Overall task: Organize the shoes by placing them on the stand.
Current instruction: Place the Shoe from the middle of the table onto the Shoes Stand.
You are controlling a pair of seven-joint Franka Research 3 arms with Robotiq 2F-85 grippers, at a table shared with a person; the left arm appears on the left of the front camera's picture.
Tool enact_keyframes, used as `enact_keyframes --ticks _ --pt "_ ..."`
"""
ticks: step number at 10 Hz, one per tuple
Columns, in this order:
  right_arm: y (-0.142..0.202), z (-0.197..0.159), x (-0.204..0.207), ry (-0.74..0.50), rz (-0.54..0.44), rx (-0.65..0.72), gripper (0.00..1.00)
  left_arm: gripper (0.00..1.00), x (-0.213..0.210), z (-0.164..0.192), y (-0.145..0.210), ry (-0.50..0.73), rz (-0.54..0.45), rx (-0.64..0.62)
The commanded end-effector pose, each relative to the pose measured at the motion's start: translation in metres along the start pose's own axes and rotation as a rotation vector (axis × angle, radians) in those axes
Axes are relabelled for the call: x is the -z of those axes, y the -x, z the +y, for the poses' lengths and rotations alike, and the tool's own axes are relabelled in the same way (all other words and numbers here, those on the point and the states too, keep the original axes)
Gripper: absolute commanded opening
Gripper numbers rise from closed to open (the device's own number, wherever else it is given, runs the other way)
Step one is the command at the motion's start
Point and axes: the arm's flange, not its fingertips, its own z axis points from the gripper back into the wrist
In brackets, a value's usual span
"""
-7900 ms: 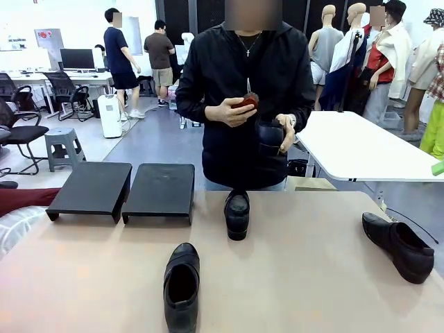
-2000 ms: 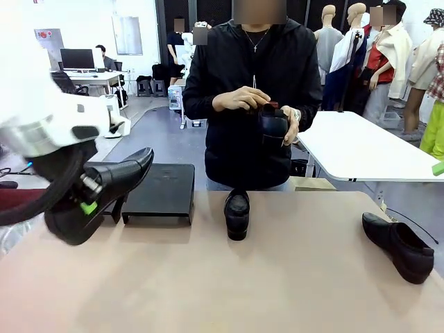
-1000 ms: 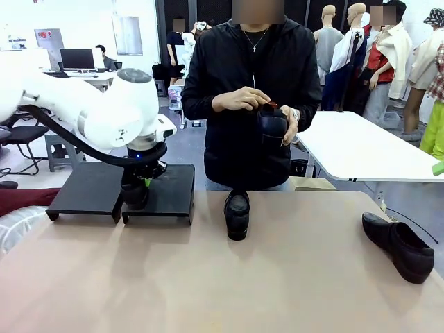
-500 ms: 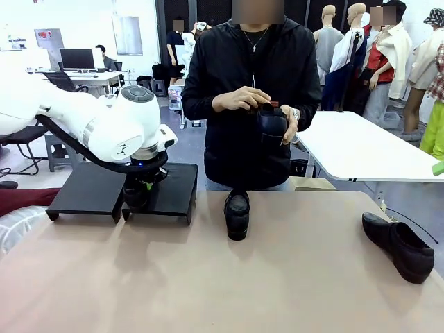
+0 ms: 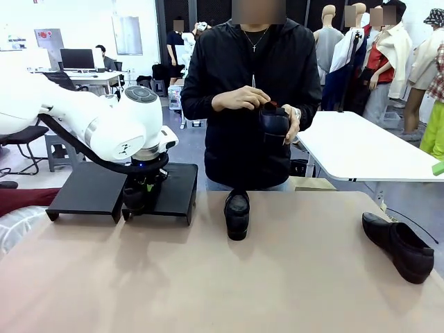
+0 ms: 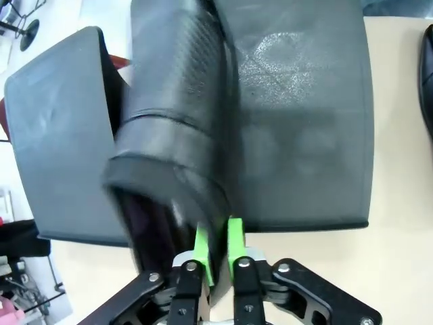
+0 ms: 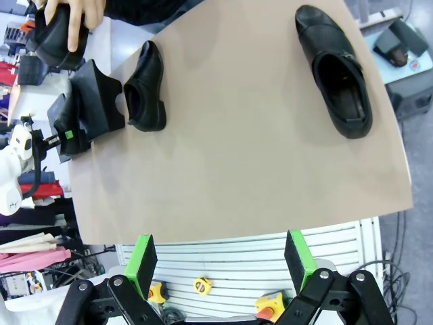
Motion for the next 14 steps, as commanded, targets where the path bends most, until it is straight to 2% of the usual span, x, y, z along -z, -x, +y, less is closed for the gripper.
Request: enact_keyframes --ticks 1,4,6,7,8,10,11,12,14 --pt "-0.001 -0.001 -0.001 -0.020 0.003 -0.013 1.00 1.00 -0.006 0.003 -0.003 -0.021 -0.022 -0.022" --pt "-0.001 -0.001 -0.001 -0.020 0.003 -0.013 1.00 1.00 -0.020 0.007 0.001 -0.013 -0.044 -0.032" --pt "-0.001 -0.001 -0.001 -0.020 0.003 -0.013 1.00 1.00 -0.059 0.013 0.012 0.036 -0.068 -0.012" --pt "-0.001 -0.001 -0.001 -0.020 0.003 -0.013 1.00 1.00 -0.087 0.015 0.023 0.105 -0.023 0.025" --pt "-0.001 -0.001 -0.001 -0.020 0.003 -0.013 1.00 1.00 -0.116 0.020 0.040 0.158 0.094 0.084" --pt "-0.001 -0.001 -0.001 -0.020 0.003 -0.013 1.00 1.00 -0.173 0.037 0.094 0.215 0.217 0.202" --pt "-0.001 -0.001 -0.001 -0.020 0.003 -0.013 1.00 1.00 -0.193 0.049 0.123 0.300 0.266 0.297" --pt "-0.001 -0.001 -0.001 -0.020 0.003 -0.013 1.00 1.00 -0.211 0.065 0.152 0.423 0.256 0.425" --pt "-0.001 -0.001 -0.001 -0.020 0.003 -0.013 1.00 1.00 -0.232 0.105 0.204 0.628 0.135 0.507"
